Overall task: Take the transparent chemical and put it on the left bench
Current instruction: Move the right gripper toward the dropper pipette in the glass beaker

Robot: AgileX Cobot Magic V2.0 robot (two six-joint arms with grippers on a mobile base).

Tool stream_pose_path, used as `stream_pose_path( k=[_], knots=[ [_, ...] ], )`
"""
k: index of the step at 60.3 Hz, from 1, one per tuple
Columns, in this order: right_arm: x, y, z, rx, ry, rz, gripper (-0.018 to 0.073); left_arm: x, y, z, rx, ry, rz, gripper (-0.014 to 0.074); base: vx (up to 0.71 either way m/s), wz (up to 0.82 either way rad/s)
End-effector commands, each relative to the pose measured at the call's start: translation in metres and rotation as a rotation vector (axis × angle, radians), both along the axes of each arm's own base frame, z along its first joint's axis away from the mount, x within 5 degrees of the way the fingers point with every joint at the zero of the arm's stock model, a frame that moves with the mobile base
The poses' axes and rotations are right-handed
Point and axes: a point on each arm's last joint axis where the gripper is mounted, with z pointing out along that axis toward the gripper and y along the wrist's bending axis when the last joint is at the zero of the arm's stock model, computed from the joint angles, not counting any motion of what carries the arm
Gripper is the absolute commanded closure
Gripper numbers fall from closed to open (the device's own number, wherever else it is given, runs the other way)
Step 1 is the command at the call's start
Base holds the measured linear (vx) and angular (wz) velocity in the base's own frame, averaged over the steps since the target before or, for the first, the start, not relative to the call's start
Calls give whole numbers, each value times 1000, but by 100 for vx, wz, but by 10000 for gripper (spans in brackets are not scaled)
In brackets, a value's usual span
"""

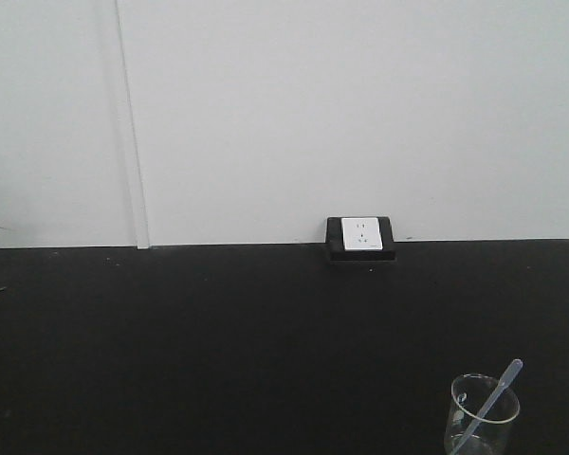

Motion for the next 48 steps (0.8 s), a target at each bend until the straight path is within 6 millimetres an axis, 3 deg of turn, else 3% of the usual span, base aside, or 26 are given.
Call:
stream_pose_path(
  k=[1,48],
  knots=[
    [0,1,6,-19,-87,9,567,-1,0,3,-14,-81,-1,600,0,0],
    [0,0,8,-69,-100,9,567,-1,0,3,-14,-81,-1,600,0,0]
  ],
)
